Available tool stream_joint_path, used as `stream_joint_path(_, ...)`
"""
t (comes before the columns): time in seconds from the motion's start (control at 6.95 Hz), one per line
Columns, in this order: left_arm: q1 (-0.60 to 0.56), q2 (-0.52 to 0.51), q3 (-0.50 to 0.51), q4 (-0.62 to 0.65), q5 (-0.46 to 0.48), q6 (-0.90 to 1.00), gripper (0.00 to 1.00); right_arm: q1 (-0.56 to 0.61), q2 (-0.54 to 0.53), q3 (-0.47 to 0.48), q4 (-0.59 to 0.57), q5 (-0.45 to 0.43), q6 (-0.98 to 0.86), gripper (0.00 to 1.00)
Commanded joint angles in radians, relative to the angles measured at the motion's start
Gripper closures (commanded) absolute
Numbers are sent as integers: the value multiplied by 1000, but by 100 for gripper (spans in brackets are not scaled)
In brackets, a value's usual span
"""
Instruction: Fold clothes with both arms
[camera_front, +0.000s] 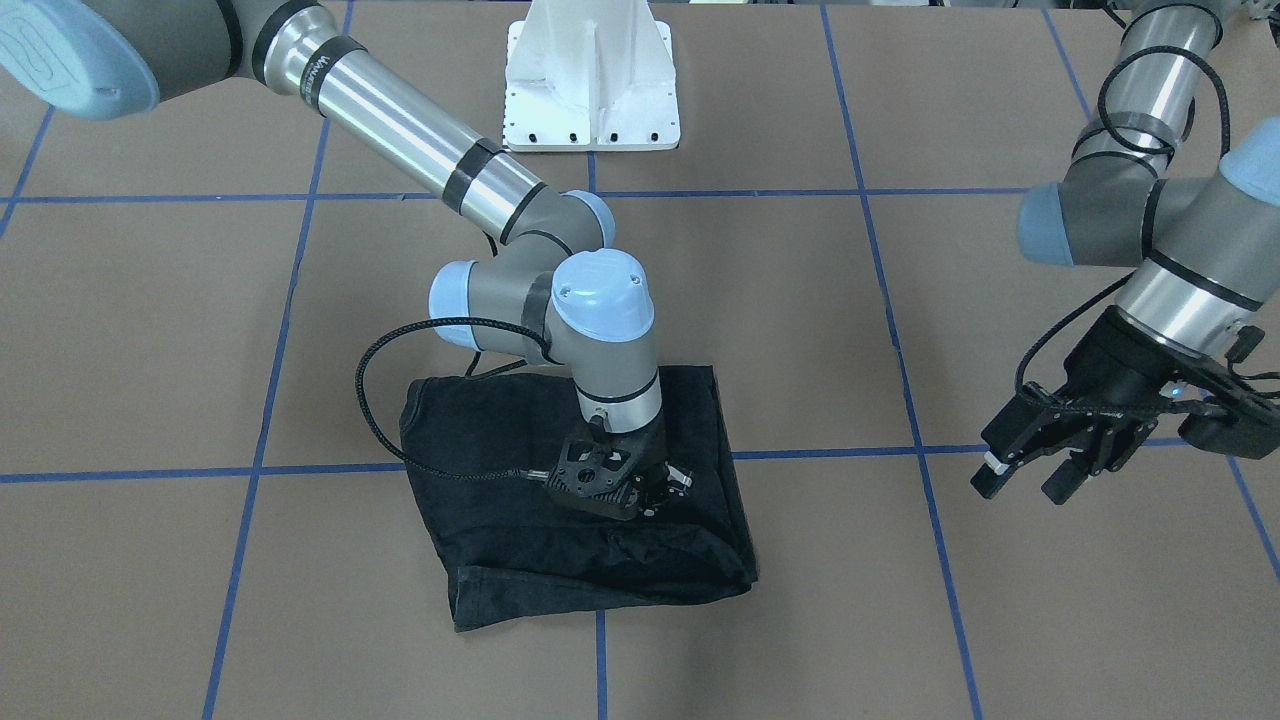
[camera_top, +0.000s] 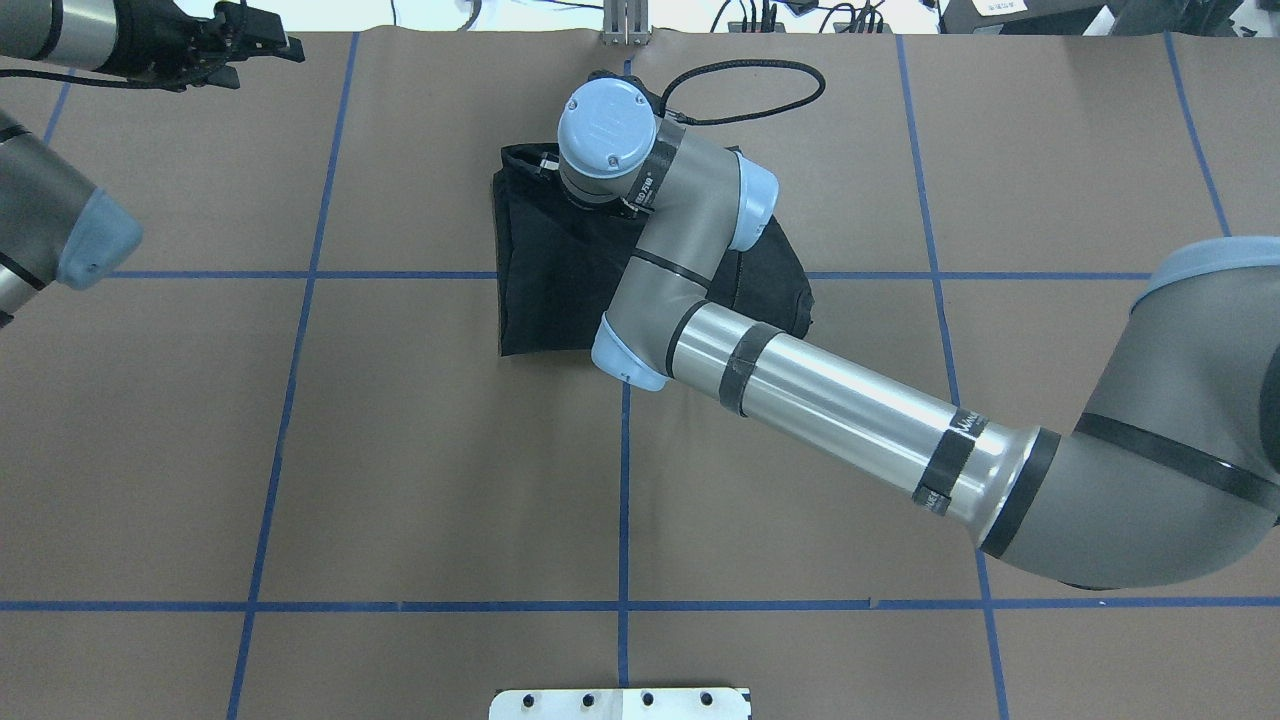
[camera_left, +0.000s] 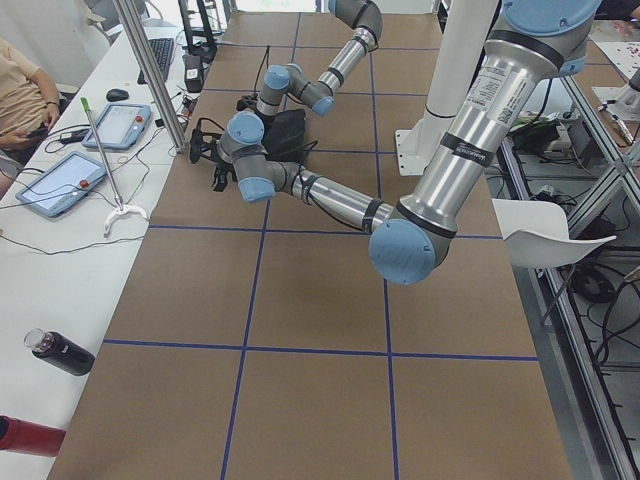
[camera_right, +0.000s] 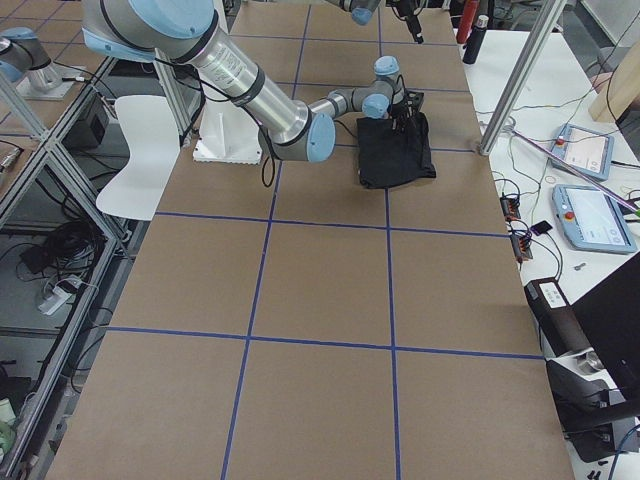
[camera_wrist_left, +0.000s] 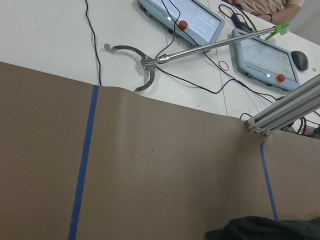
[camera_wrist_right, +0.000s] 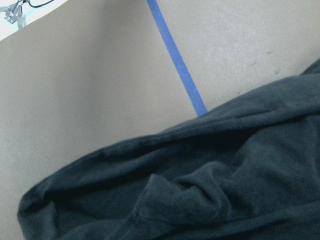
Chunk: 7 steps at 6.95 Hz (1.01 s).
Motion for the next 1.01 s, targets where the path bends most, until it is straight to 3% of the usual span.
stream_joint_path(0.0,-3,10,-9,-1,0,1,0,10,68,-196,114,-144,3,100)
stream_joint_path(0.43,-3,54,-67,-1,6,0,0,47,125,-233,121,-195,20,100)
stream_joint_path(0.72,-5,74,-91,-1,8,0,0,73,160,-192,117,-70,74,100)
stream_joint_path(0.86,-5,83,-105,0,5,1,0,104,69,-50,76,16,66,100)
